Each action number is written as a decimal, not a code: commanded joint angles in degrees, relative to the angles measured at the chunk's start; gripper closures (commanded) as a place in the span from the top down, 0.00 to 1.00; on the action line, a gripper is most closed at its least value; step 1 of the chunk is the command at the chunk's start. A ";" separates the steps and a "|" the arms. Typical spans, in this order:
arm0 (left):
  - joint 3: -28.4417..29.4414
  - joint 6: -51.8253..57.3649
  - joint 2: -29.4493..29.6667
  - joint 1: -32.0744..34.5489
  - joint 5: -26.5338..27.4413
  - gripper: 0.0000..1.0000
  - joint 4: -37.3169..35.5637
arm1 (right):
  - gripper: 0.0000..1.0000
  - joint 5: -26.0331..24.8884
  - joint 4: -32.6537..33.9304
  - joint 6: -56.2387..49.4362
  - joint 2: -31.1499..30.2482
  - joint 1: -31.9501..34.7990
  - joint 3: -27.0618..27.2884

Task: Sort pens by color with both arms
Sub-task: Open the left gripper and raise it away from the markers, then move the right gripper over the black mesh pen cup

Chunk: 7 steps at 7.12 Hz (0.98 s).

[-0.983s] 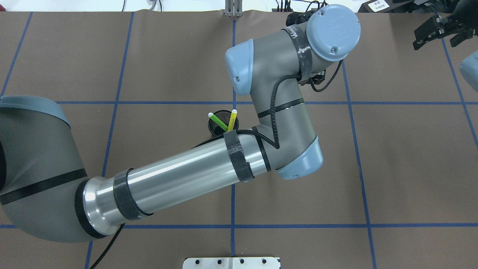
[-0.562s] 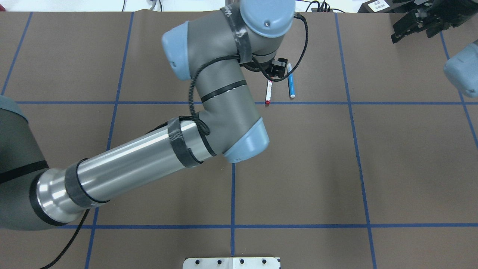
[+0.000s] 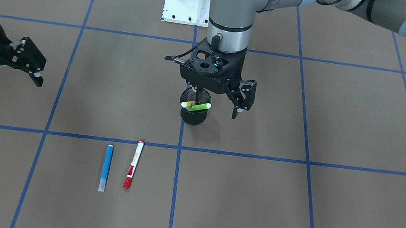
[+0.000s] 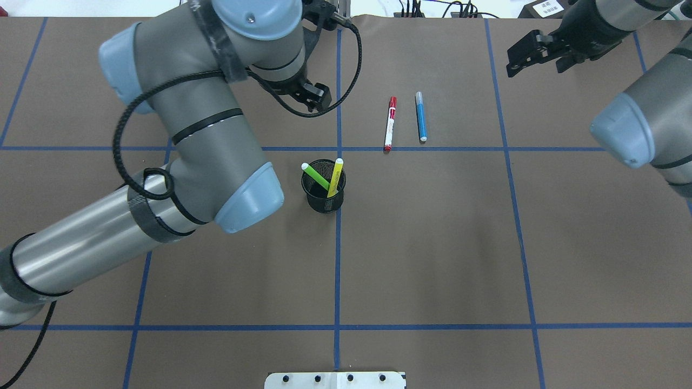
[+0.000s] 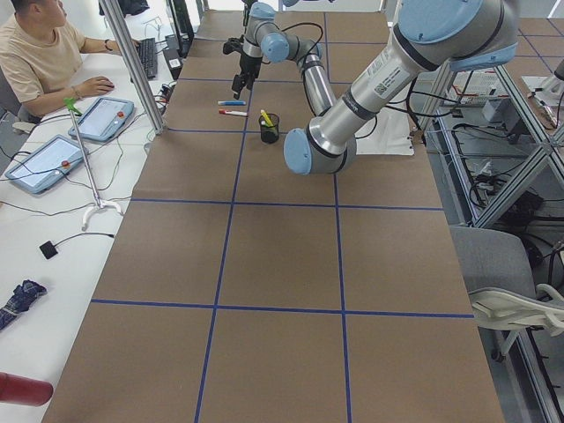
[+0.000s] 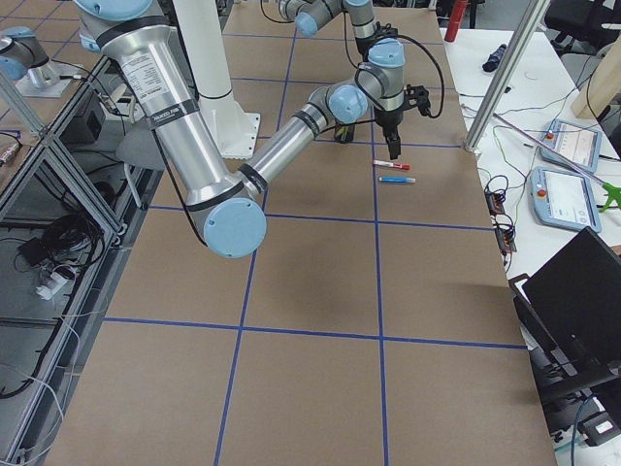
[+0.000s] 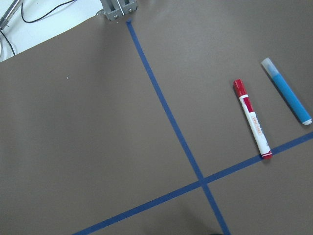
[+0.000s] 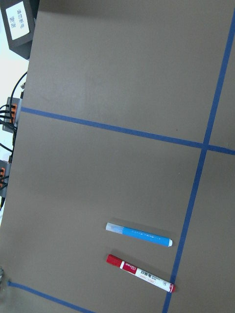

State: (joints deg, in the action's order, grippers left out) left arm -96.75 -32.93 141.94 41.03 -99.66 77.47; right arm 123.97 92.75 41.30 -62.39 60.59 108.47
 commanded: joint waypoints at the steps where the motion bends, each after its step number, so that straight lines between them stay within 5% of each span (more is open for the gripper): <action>1: -4.40 6.88 -5.08 3.42 -1.75 1.00 0.32 | 0.98 -5.45 0.32 13.40 4.96 -7.29 0.51; 3: -6.43 14.87 -10.26 8.86 -5.28 1.00 1.19 | 0.98 -12.75 3.29 21.07 9.10 -14.32 -0.28; 4: -6.43 17.26 -13.24 10.54 -6.77 1.00 4.16 | 0.98 -16.18 10.10 23.10 13.73 -17.49 -1.50; 6: -6.00 19.29 -20.45 12.48 -8.36 1.00 13.29 | 0.98 -16.30 13.86 27.32 21.13 -20.15 -8.32; 7: -5.73 21.92 -21.70 13.71 -9.67 1.00 13.67 | 0.99 -15.43 13.86 27.51 26.65 -20.51 -16.20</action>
State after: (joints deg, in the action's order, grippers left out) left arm -102.79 -13.76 122.85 53.25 -108.02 88.84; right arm 108.03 105.78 67.61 -41.66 41.10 99.91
